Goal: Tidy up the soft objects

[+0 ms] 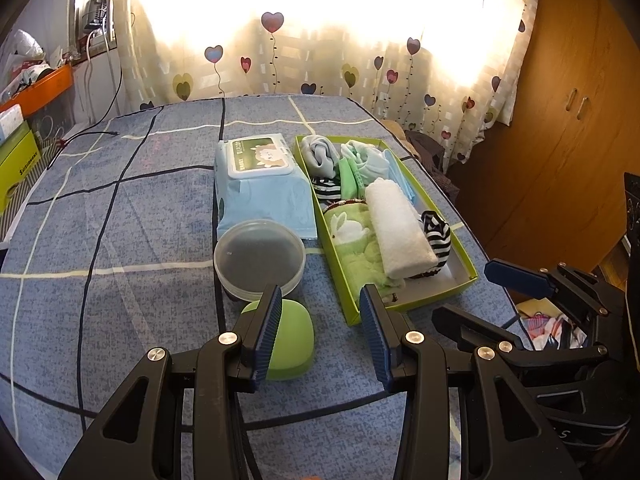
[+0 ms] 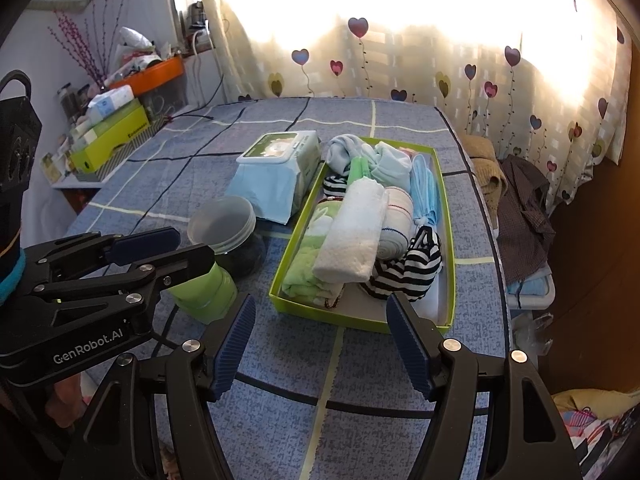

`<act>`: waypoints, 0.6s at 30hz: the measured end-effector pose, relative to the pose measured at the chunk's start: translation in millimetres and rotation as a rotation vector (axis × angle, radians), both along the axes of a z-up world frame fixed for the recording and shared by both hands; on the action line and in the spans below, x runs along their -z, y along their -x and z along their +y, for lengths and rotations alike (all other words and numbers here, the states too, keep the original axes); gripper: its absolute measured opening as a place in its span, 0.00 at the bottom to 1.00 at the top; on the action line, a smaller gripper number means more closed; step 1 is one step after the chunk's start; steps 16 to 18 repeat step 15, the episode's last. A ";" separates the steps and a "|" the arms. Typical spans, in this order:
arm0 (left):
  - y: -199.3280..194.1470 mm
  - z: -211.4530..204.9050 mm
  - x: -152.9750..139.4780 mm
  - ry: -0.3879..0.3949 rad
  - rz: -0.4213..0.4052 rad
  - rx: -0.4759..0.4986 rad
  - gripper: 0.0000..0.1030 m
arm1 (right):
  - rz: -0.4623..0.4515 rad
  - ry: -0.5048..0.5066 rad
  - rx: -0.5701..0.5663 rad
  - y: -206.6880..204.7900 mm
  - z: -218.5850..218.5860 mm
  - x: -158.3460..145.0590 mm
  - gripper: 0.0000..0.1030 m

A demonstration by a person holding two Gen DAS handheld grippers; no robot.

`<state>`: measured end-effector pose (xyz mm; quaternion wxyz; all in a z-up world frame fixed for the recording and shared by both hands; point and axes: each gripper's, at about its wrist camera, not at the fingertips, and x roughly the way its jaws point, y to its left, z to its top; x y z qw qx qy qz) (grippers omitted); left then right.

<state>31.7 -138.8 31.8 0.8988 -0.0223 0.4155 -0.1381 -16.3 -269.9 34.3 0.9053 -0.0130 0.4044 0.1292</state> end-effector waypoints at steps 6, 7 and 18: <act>-1.8 -2.6 2.6 -0.004 0.008 0.008 0.41 | 0.004 0.001 0.001 -1.6 -0.2 2.0 0.67; -1.8 -2.9 2.6 -0.003 0.007 0.010 0.41 | 0.005 0.001 0.002 -1.5 -0.4 2.1 0.67; -1.3 -3.6 1.9 -0.002 -0.003 0.010 0.41 | 0.001 -0.002 0.004 -3.8 -4.3 3.7 0.67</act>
